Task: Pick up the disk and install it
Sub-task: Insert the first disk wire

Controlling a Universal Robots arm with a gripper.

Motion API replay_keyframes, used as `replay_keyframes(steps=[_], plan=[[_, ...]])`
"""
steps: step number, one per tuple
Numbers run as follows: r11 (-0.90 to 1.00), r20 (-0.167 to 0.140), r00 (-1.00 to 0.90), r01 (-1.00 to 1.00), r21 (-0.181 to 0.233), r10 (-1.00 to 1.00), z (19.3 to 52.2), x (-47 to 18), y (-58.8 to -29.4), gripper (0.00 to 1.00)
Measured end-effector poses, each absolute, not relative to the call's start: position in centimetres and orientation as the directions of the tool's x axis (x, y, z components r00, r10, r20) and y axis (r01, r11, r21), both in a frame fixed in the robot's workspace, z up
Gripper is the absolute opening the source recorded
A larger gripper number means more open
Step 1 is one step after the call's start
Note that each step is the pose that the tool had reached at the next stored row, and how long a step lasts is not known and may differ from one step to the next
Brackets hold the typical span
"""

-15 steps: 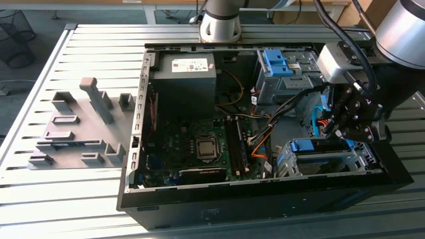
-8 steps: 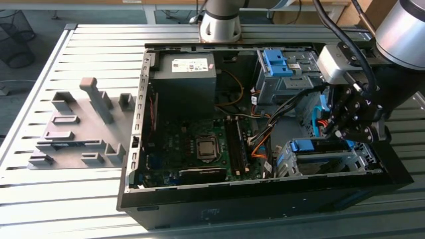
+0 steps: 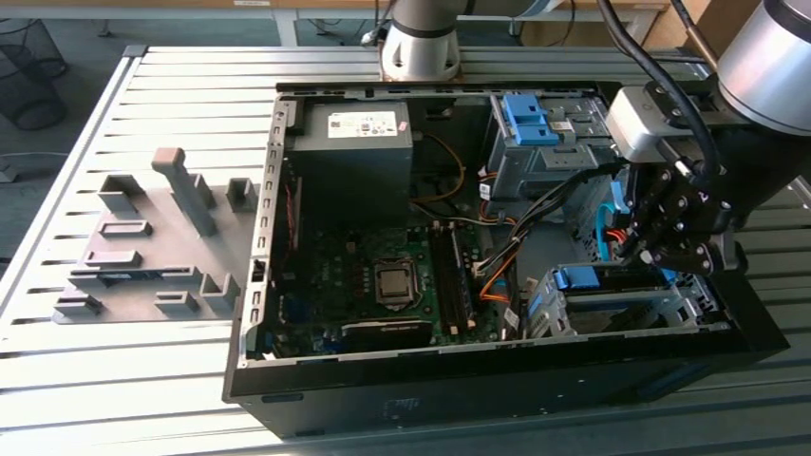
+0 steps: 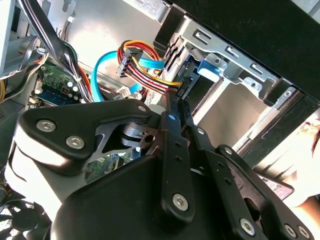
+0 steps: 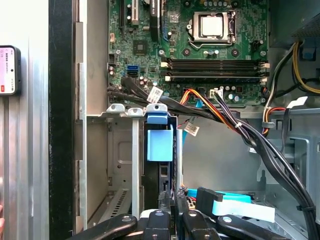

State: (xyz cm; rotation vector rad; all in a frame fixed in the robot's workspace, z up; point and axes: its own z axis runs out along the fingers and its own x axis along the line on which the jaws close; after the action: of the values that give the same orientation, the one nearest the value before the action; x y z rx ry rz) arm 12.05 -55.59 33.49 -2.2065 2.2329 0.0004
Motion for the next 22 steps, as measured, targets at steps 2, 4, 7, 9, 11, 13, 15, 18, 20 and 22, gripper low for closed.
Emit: replay_keyframes(steps=[2,4,7,9,11,13,15,18,20,22], plan=[[0.012,-0.002,-0.012,-1.000,-0.001,-1.000,33.49,12.06,-55.61,0.16],[0.012,-0.002,-0.012,-1.000,-0.001,-1.000,33.49,12.05,-55.63,0.16],[0.012,-0.002,-0.012,-1.000,-0.001,-1.000,33.49,12.06,-55.72,0.16],[0.012,-0.002,-0.012,-1.000,-0.002,-1.000,33.50,12.06,-55.74,0.16],[0.012,-0.002,-0.012,-1.000,-0.001,-1.000,33.60,12.05,-55.75,0.16],[0.012,-0.002,-0.012,-1.000,-0.001,-1.000,33.67,12.05,-55.75,0.16],[0.012,-0.002,-0.012,-1.000,-0.001,-1.000,33.67,12.05,-55.76,0.16],[0.015,-0.002,-0.015,-1.000,-0.001,-1.000,33.64,12.05,-55.82,0.16],[0.018,-0.002,-0.018,-1.000,-0.001,-1.000,33.59,12.06,-55.87,0.16],[0.020,-0.002,-0.020,-1.000,-0.001,-1.000,33.56,12.05,-55.89,0.16]])
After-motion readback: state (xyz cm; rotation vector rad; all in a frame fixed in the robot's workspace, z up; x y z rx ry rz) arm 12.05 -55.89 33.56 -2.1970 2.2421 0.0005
